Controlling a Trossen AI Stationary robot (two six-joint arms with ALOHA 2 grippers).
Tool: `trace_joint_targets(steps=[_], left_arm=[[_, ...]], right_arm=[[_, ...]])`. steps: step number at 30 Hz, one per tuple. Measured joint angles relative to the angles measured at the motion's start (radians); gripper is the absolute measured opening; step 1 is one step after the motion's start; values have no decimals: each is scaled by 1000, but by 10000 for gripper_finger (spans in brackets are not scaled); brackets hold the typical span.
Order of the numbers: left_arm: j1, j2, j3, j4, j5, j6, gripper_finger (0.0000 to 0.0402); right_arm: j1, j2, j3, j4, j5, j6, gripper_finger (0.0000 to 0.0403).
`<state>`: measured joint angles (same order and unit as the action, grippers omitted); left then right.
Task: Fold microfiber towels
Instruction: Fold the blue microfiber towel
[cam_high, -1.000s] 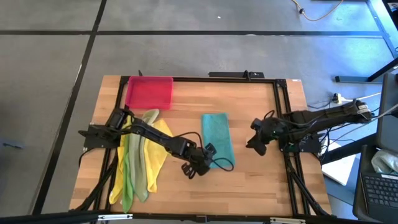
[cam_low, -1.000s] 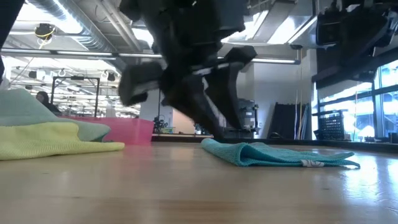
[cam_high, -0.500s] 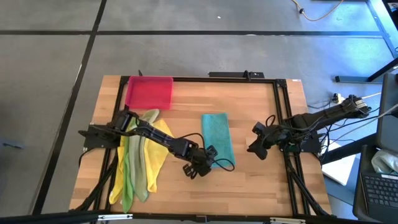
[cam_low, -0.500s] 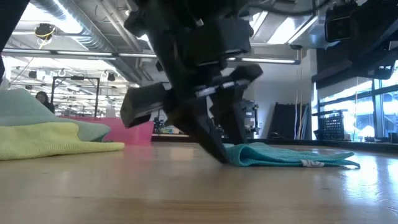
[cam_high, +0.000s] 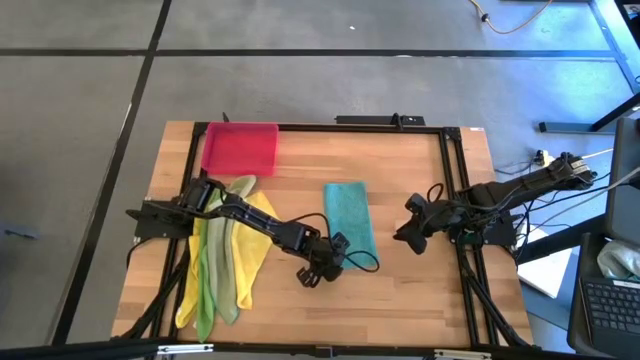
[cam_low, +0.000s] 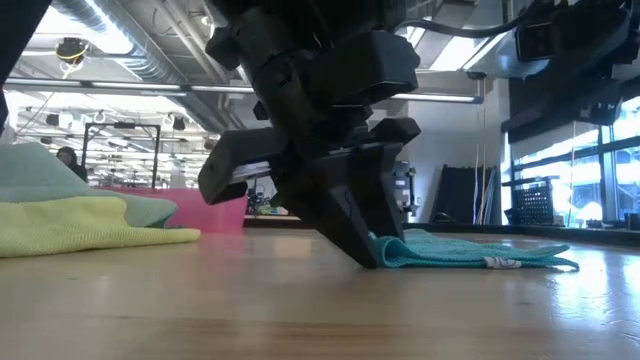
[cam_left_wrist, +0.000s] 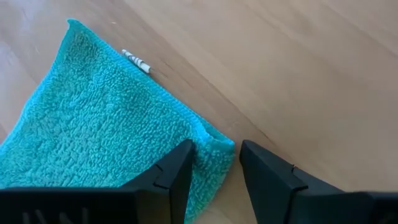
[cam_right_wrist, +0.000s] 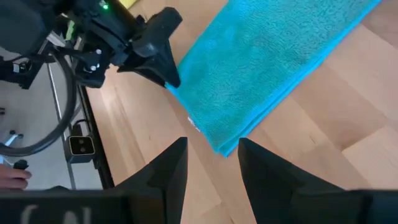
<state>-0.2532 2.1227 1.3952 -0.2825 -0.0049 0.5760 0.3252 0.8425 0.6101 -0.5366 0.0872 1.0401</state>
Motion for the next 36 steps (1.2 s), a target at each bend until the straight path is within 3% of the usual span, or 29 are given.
trace_joint_targets(steps=[7,12,16,25,32,36], left_arm=[[-2,1,1,-22,-7,-74,57],[0,9,73,-155,-44,-164,5],[3,12,156,-211,-75,-204,5],[30,8,326,-319,-94,-350,1],[67,7,358,-340,-114,-469,1],[87,7,358,-351,-116,-538,0]], right_arm=[[0,0,0,-3,2,-5,145],[0,3,0,3,28,-24,145],[-1,19,0,38,20,-107,145],[38,125,1,102,-35,-546,145],[50,260,1,211,-35,-631,148],[50,360,1,295,-35,-621,178]])
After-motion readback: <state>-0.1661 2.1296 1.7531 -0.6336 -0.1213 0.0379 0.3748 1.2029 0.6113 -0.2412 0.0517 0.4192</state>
